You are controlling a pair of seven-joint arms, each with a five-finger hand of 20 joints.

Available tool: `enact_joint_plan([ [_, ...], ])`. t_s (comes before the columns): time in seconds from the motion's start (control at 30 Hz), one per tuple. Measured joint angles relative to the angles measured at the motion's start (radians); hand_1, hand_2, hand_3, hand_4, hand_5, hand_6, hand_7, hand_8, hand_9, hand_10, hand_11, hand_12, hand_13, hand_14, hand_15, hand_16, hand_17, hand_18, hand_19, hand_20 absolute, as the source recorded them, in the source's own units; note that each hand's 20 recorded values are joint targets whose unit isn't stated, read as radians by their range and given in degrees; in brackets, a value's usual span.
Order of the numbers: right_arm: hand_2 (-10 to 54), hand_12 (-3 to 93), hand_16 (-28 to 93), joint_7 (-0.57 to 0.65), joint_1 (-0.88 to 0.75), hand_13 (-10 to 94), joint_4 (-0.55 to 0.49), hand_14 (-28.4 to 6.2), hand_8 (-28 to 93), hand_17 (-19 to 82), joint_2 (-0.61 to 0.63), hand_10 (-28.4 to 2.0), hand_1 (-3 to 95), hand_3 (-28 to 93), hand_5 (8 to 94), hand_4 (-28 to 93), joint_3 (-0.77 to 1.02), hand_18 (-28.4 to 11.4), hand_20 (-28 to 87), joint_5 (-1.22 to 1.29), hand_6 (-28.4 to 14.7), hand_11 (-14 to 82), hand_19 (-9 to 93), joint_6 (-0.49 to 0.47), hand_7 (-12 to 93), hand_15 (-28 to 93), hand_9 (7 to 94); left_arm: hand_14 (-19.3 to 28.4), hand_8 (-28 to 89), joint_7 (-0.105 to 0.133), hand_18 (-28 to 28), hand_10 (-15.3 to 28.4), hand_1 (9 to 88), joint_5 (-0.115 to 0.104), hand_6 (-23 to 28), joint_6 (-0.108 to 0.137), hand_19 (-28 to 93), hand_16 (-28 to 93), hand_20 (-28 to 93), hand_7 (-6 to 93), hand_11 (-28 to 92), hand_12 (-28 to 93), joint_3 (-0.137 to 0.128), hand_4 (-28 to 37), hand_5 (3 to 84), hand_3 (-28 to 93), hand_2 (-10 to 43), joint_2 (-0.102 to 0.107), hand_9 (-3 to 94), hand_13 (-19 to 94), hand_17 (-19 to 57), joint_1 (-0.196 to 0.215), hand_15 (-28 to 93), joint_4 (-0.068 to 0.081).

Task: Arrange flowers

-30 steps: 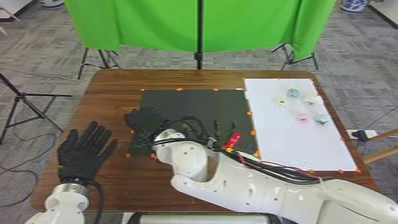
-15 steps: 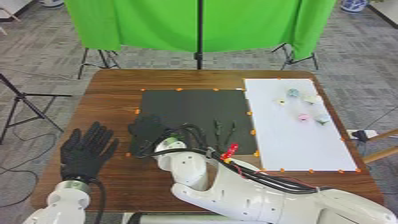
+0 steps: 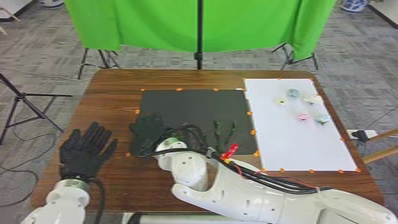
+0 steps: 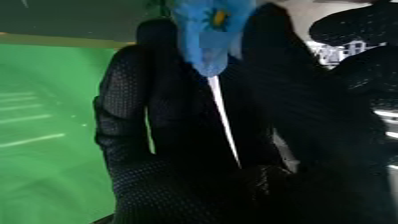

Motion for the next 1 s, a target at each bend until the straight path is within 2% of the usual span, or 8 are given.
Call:
enact_joint_plan([
  [0.07,-9.5,18.1,20,0.004,-0.003,48,-0.004,-17.1,-11,32,0.0,-21.0,48.4,80,55.4,-28,0.004,-25.6,34,-0.002,-6.5,16.7,84,-0.007,20,61,48.5,13.3,-11,0.002,13.6,13.8,27.2,-0.007,7.6,0.023,38,-6,20,20.8,31,12,0.0,-28.3,42.7,78,12.2,-0.001,34.5,26,-5.8,-0.005,50,-0.008],
  [0.1,-9.5,18.1,19,0.006,-0.005,46,-0.007,-17.8,-11,31,0.001,-21.7,47.2,78,54.1,-28,0.007,-26.1,34,-0.002,-6.9,16.1,85,-0.013,19,61,47.1,13.3,-11,0.002,13.6,13.8,27.0,-0.008,7.6,0.025,39,-6,20,20.9,31,12,0.0,-28.3,42.7,78,12.1,-0.001,34.5,26,-5.8,-0.007,50,-0.008],
  [0.37,-9.5,18.1,17,0.029,-0.03,40,-0.077,-20.8,-9,28,0.02,-24.4,40.4,76,49.5,-28,0.038,-27.8,35,0.012,-9.0,13.4,84,-0.142,14,62,40.8,13.5,-11,-0.004,13.5,13.9,26.1,-0.013,7.7,0.019,39,-7,20,20.6,31,11,-0.006,-28.3,42.8,78,11.6,-0.007,34.9,26,-5.7,-0.004,50,-0.007],
  [0.6,-9.5,17.7,14,0.045,-0.059,31,-0.13,-23.8,-9,23,0.036,-25.9,39.0,76,47.0,-28,0.101,-28.3,34,0.071,-10.0,11.8,80,-0.145,13,59,37.2,13.9,-11,-0.018,13.7,14.0,25.9,-0.011,7.8,0.014,39,-7,20,20.1,30,11,-0.022,-28.3,42.2,78,11.6,-0.026,34.6,26,-5.9,0.001,49,-0.006],
  [0.83,-9.5,17.6,11,0.069,-0.13,30,-0.323,-24.9,-9,22,0.115,-26.4,40.7,76,47.0,-28,0.279,-28.4,32,0.172,-10.5,11.3,78,-0.115,12,55,37.3,14.1,-11,-0.022,14.1,14.4,25.8,0.005,7.9,-0.016,39,-6,20,19.9,30,11,-0.044,-28.3,42.2,77,11.9,-0.05,34.7,26,-6.1,0.029,49,-0.008],
  [1.0,-9.5,17.1,10,0.134,-0.18,29,-0.37,-25.0,-9,22,0.193,-26.7,45.8,77,48.1,-28,0.428,-28.3,27,0.172,-10.8,11.9,76,-0.016,12,54,38.0,14.3,-11,-0.025,14.2,14.7,25.8,0.031,8.1,-0.039,39,-6,19,19.5,29,12,-0.05,-28.3,42.4,77,12.0,-0.058,34.9,26,-6.2,0.044,49,-0.008],
])
